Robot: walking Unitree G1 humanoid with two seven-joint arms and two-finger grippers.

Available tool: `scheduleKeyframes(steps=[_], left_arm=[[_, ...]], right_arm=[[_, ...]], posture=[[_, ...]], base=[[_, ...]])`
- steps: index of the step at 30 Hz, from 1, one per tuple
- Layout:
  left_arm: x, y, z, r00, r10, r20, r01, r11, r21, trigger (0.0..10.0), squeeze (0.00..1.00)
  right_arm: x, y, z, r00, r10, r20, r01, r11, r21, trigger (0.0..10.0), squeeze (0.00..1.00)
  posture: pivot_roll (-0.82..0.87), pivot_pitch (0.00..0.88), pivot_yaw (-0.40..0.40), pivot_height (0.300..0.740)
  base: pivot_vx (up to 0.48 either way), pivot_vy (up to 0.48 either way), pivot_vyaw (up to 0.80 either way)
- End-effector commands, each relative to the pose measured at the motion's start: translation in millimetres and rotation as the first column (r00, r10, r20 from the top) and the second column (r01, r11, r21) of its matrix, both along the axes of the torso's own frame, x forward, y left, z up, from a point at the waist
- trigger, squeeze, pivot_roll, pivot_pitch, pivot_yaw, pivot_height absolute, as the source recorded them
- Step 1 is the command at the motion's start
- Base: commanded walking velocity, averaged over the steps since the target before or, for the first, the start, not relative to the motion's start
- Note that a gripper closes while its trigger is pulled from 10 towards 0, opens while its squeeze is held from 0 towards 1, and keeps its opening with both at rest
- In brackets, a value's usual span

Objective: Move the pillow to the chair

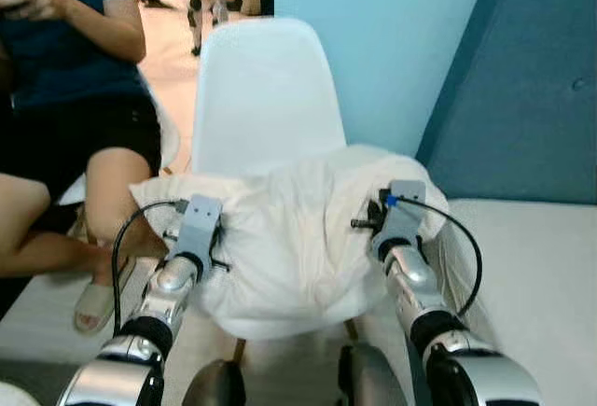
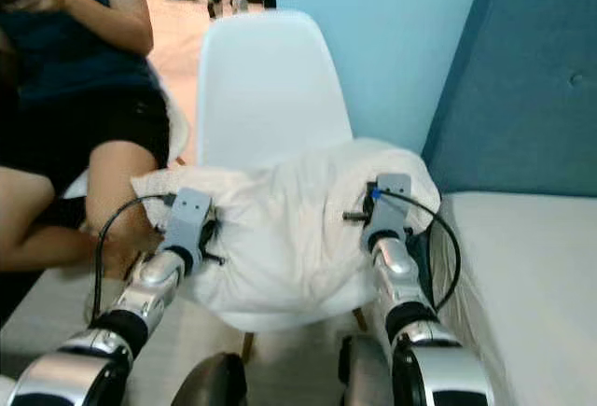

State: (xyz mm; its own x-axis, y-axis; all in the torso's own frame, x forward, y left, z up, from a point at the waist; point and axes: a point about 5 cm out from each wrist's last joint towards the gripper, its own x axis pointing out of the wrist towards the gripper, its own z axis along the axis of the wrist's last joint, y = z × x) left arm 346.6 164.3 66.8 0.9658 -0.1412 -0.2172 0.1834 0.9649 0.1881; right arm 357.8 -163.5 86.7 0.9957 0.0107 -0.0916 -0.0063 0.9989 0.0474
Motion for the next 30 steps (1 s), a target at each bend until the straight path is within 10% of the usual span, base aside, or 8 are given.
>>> scheduleKeyframes(steps=[1, 16, 17, 18, 30], left_arm=[[-3.3, 5.1, -6, 1.000, 0.017, -0.024, -0.017, 1.000, 0.007, 10.0, 0.00], [-5.6, 10.9, -10, 0.997, 0.051, -0.061, -0.051, 0.999, 0.002, 10.0, 0.00], [-5.7, 11.2, -10, 0.997, 0.049, -0.058, -0.049, 0.999, 0.004, 10.0, 0.00], [-5.8, 11.6, -9, 0.998, 0.045, -0.048, -0.045, 0.999, -0.004, 10.0, 1.00], [-0.7, 30.8, 6, 0.997, 0.070, 0.011, -0.070, 0.997, -0.017, 10.0, 1.00]], right_arm=[[-3.0, 4.3, -7, 0.999, 0.023, -0.038, -0.023, 1.000, 0.002, 10.0, 0.00], [-4.0, 7.5, -12, 0.995, 0.060, -0.077, -0.055, 0.996, 0.067, 10.0, 0.00], [-4.3, 8.5, -12, 0.995, 0.073, -0.073, -0.065, 0.993, 0.102, 10.0, 0.64], [-4.3, 8.1, -12, 0.995, 0.074, -0.067, -0.064, 0.989, 0.133, 10.0, 1.00], [2.6, 2.0, 7, 0.996, 0.069, 0.049, -0.078, 0.975, 0.206, 10.0, 1.00]], posture=[[-0.02, 0.099, -0.017, 0.580], [-0.02, 0.096, -0.023, 0.580], [-0.02, 0.096, -0.025, 0.580], [-0.02, 0.097, -0.026, 0.580], [-0.01, 0.099, -0.029, 0.580]], base=[[0.000, 0.000, 0.00], [0.000, 0.000, 0.00], [0.000, 0.000, 0.00], [0.000, 0.000, 0.00], [0.000, 0.000, 0.00]])
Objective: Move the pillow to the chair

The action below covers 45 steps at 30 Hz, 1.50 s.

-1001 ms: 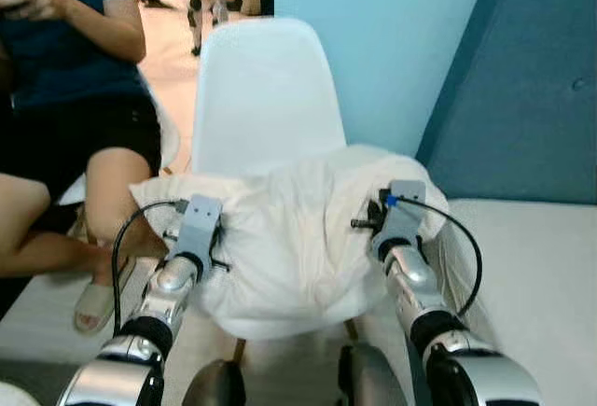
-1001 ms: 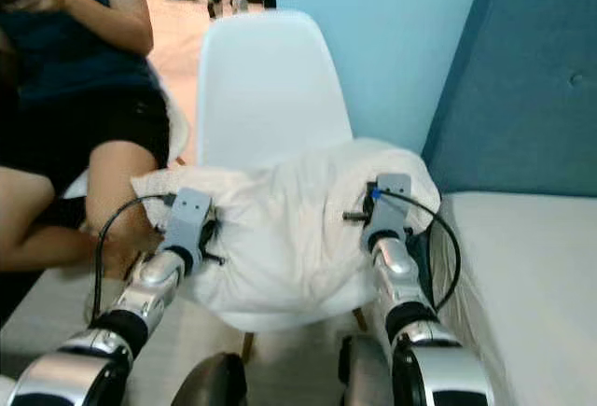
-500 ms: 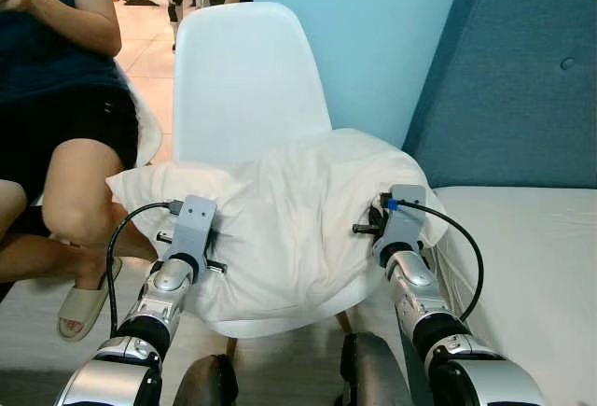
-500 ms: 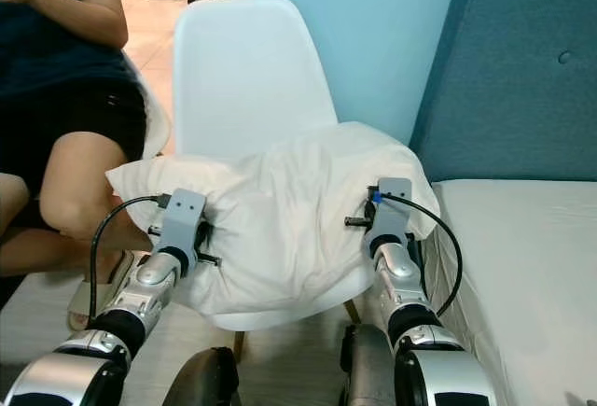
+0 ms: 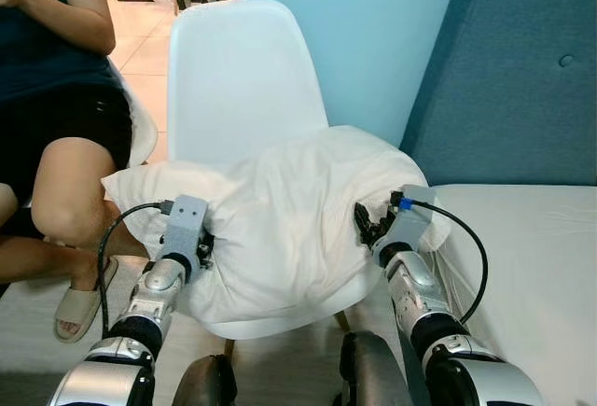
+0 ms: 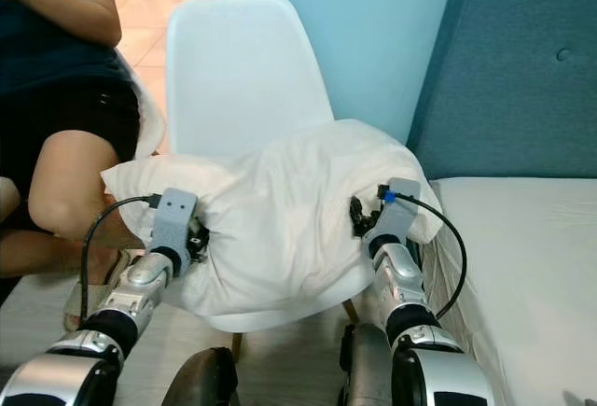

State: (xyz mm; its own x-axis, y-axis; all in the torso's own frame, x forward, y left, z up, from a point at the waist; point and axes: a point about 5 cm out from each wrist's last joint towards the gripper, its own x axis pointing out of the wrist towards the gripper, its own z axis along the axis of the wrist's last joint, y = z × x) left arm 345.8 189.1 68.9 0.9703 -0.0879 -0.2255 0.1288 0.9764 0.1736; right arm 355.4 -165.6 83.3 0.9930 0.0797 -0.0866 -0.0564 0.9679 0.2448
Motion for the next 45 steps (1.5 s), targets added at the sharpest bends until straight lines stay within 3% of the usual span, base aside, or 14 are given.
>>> scheduleKeyframes(steps=[1, 15, 19, 20, 23, 24, 26, 27, 33, 34, 37, 40, 42, 45], left_arm=[[1.9, 12.5, 8, 0.999, 0.030, 0.034, -0.030, 1.000, 0.000, 10.0, 1.00], [-10.0, 49.7, 8, 0.988, 0.150, 0.047, -0.150, 0.989, -0.015, 10.0, 1.00], [-17.4, 59.8, 2, 0.981, 0.190, 0.032, -0.190, 0.982, -0.012, 10.0, 1.00], [-20.2, 63.1, 0, 0.978, 0.208, 0.027, -0.207, 0.978, -0.006, 10.0, 1.00], [-23.8, 66.6, -2, 0.973, 0.229, 0.028, -0.228, 0.973, -0.015, 10.0, 1.00], [-24.4, 68.3, 1, 0.966, 0.255, 0.045, -0.251, 0.964, -0.085, 10.0, 0.28], [-24.8, 69.4, 4, 0.960, 0.273, 0.058, -0.263, 0.955, -0.138, 10.0, 0.28], [-25.9, 77.4, 10, 0.932, 0.351, 0.087, -0.320, 0.912, -0.256, 10.0, 0.00], [-30.8, 113.0, 34, 0.764, 0.617, 0.191, -0.487, 0.745, -0.457, 10.0, 0.00], [-30.8, 113.0, 34, 0.764, 0.617, 0.191, -0.487, 0.745, -0.457, 10.0, 0.00], [-32.8, 128.1, 47, 0.657, 0.722, 0.216, -0.551, 0.657, -0.515, 10.0, 0.00], [-31.0, 126.3, 48, 0.683, 0.692, 0.236, -0.558, 0.702, -0.444, 10.0, 0.00], [-24.3, 113.7, 47, 0.766, 0.588, 0.261, -0.523, 0.805, -0.279, 10.0, 0.00], [-16.3, 96.2, 46, 0.837, 0.484, 0.255, -0.447, 0.874, -0.194, 10.0, 0.00]], right_arm=[[6.6, 0.4, 15, 0.998, 0.008, 0.066, -0.009, 1.000, 0.017, 10.0, 1.00], [3.8, -19.2, 17, 0.995, -0.051, 0.082, 0.050, 0.998, 0.024, 10.0, 1.00], [0.2, -31.3, 10, 0.993, -0.114, 0.022, 0.116, 0.985, -0.124, 10.0, 1.00], [-1.5, -37.8, 9, 0.989, -0.147, 0.023, 0.149, 0.965, -0.216, 10.0, 0.00], [-4.2, -48.5, 13, 0.979, -0.190, 0.069, 0.202, 0.911, -0.360, 10.0, 0.00], [-4.6, -54.5, 18, 0.969, -0.219, 0.115, 0.247, 0.884, -0.396, 10.0, 0.00], [-4.8, -58.1, 23, 0.961, -0.237, 0.144, 0.276, 0.869, -0.410, 10.0, 0.00], [-4.8, -62.8, 30, 0.946, -0.263, 0.192, 0.320, 0.858, -0.401, 10.0, 0.00], [-2.9, -71.4, 56, 0.881, -0.326, 0.343, 0.436, 0.841, -0.321, 10.0, 0.00], [-2.9, -71.4, 56, 0.881, -0.326, 0.343, 0.436, 0.841, -0.321, 10.0, 0.00], [1.6, -65.1, 67, 0.864, -0.317, 0.391, 0.449, 0.836, -0.315, 10.0, 0.00], [5.3, -57.6, 63, 0.898, -0.277, 0.343, 0.382, 0.877, -0.292, 10.0, 0.00], [8.3, -40.3, 58, 0.933, -0.180, 0.312, 0.272, 0.920, -0.282, 10.0, 0.00], [10.1, -28.9, 53, 0.952, -0.146, 0.270, 0.215, 0.945, -0.248, 10.0, 0.00]], posture=[[-0.01, 0.098, -0.031, 0.580], [-0.02, 0.094, -0.032, 0.580], [-0.02, 0.089, -0.030, 0.580], [-0.02, 0.088, -0.030, 0.580], [-0.02, 0.087, -0.026, 0.580], [-0.01, 0.088, -0.025, 0.580], [-0.01, 0.088, -0.023, 0.580], [-0.01, 0.087, -0.023, 0.580], [-0.01, 0.087, -0.027, 0.580], [-0.01, 0.087, -0.027, 0.580], [-0.01, 0.084, -0.027, 0.580], [-0.01, 0.083, -0.027, 0.580], [-0.01, 0.082, -0.031, 0.580], [-0.01, 0.079, -0.033, 0.580]], base=[[0.000, 0.000, 0.00], [0.000, 0.000, 0.00], [0.000, 0.000, 0.00], [0.000, 0.000, 0.00], [0.000, 0.000, 0.00], [0.000, 0.000, 0.00], [0.000, 0.000, 0.00], [0.000, 0.000, 0.00], [0.000, 0.000, 0.00], [0.000, 0.000, 0.00], [0.000, 0.000, 0.00], [0.000, 0.000, 0.00], [0.000, 0.000, 0.00], [0.000, 0.000, 0.00]])
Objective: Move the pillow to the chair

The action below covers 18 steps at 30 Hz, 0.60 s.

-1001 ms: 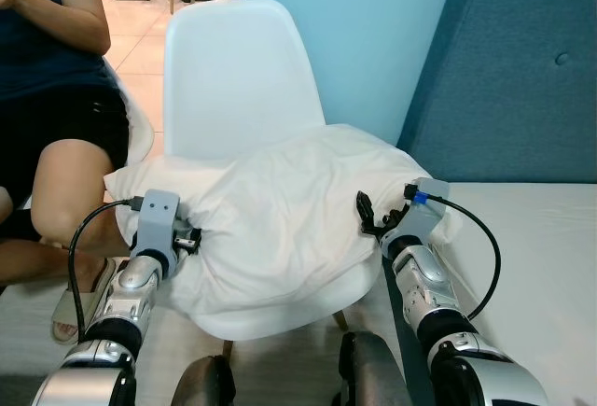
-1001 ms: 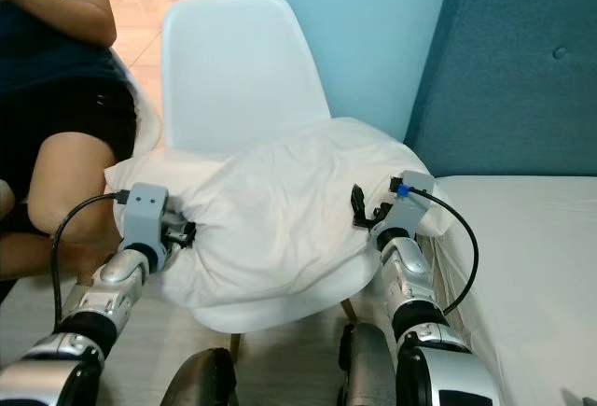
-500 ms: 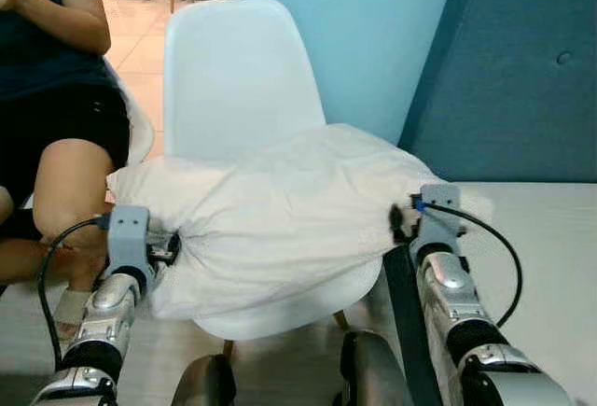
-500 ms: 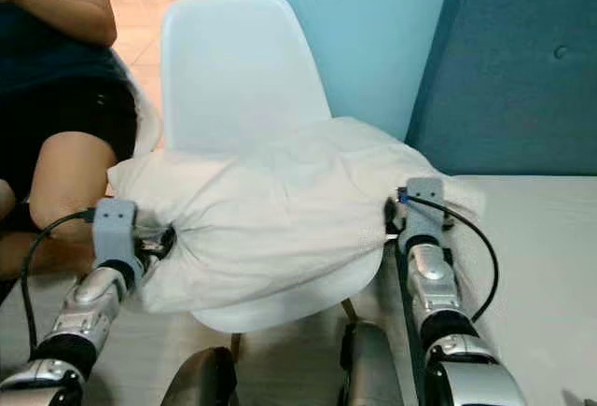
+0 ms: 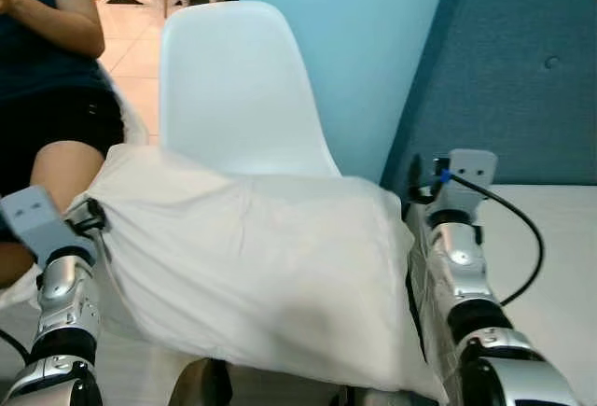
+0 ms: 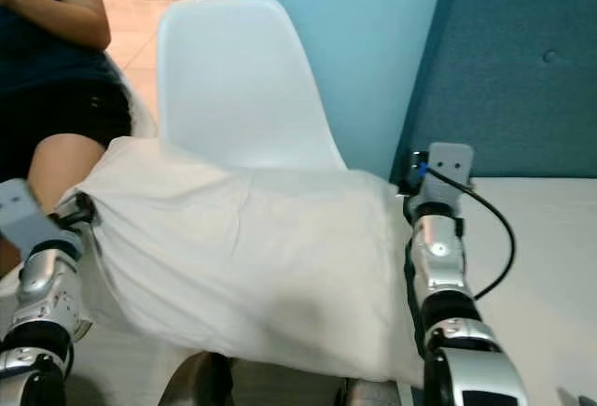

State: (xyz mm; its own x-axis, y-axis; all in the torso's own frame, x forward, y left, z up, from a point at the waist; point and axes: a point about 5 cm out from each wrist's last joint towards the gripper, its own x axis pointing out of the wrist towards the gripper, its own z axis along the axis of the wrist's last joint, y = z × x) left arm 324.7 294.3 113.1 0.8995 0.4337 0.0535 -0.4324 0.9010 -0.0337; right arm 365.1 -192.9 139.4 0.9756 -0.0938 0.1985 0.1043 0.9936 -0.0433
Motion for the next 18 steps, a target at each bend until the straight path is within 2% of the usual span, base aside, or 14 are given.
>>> scheduleKeyframes(steps=[1, 6, 7, 10, 11, 12, 14, 15, 16, 17, 18], left_arm=[[4.8, -8.9, 2, 0.998, -0.054, -0.020, 0.054, 0.998, 0.037, 10.0, 0.00], [9.7, -29.4, -9, 0.982, -0.163, -0.093, 0.169, 0.984, 0.060, 10.0, 0.00], [9.1, -36.3, -18, 0.973, -0.178, -0.145, 0.190, 0.979, 0.073, 10.0, 0.00], [8.7, -37.0, -20, 0.971, -0.178, -0.159, 0.193, 0.977, 0.087, 10.0, 0.00], [8.8, -36.9, -20, 0.970, -0.176, -0.166, 0.195, 0.975, 0.105, 10.0, 0.00], [9.9, -35.7, -15, 0.975, -0.171, -0.140, 0.187, 0.976, 0.111, 10.0, 0.00], [14.0, -34.5, 3, 0.984, -0.180, -0.012, 0.180, 0.980, 0.083, 10.0, 0.00], [16.8, -39.4, 13, 0.969, -0.240, 0.065, 0.238, 0.971, 0.036, 10.0, 0.00], [18.9, -47.3, 20, 0.939, -0.322, 0.124, 0.324, 0.946, 0.006, 10.0, 0.00], [18.9, -47.3, 20, 0.939, -0.322, 0.124, 0.324, 0.946, 0.006, 10.0, 0.00], [19.8, -56.6, 25, 0.898, -0.414, 0.151, 0.420, 0.907, -0.007, 10.0, 0.00]], right_arm=[[0.4, -1.6, -4, 1.000, 0.003, -0.030, -0.002, 1.000, 0.019, 10.0, 0.00], [1.6, 7.4, -4, 0.999, 0.026, -0.024, -0.025, 0.998, 0.062, 10.0, 0.00], [4.4, 24.2, -3, 0.989, 0.146, -0.018, -0.139, 0.968, 0.207, 10.0, 0.00], [5.0, 31.3, -3, 0.979, 0.202, -0.012, -0.193, 0.947, 0.258, 10.0, 0.00], [4.9, 40.1, -5, 0.959, 0.283, -0.018, -0.265, 0.917, 0.298, 10.0, 0.00], [3.0, 49.7, -9, 0.932, 0.360, -0.037, -0.334, 0.895, 0.294, 10.0, 0.00], [-1.1, 61.7, -16, 0.891, 0.449, -0.061, -0.413, 0.861, 0.297, 10.0, 0.00], [-2.3, 65.5, -17, 0.878, 0.476, -0.048, -0.437, 0.839, 0.322, 10.0, 0.00], [-3.4, 69.6, -15, 0.860, 0.509, -0.024, -0.469, 0.809, 0.354, 10.0, 0.00], [-3.4, 69.6, -15, 0.860, 0.509, -0.024, -0.469, 0.809, 0.354, 10.0, 0.00], [-4.6, 73.5, -12, 0.839, 0.544, -0.004, -0.504, 0.780, 0.372, 10.0, 0.00]], posture=[[-0.01, 0.079, -0.033, 0.580], [-0.01, 0.080, -0.030, 0.580], [-0.02, 0.078, -0.028, 0.580], [-0.02, 0.078, -0.028, 0.580], [-0.02, 0.078, -0.027, 0.580], [-0.02, 0.078, -0.027, 0.580], [-0.01, 0.078, -0.029, 0.580], [-0.01, 0.077, -0.030, 0.580], [-0.01, 0.078, -0.029, 0.580], [-0.01, 0.078, -0.029, 0.580], [-0.01, 0.078, -0.028, 0.580]], base=[[0.000, 0.000, 0.00], [0.000, 0.000, 0.00], [0.000, 0.000, 0.00], [0.000, 0.000, 0.00], [0.000, 0.000, 0.00], [0.000, 0.000, 0.00], [0.000, 0.000, 0.00], [0.000, 0.000, 0.00], [0.000, 0.000, 0.00], [0.000, 0.000, 0.00], [0.000, 0.000, 0.00]])
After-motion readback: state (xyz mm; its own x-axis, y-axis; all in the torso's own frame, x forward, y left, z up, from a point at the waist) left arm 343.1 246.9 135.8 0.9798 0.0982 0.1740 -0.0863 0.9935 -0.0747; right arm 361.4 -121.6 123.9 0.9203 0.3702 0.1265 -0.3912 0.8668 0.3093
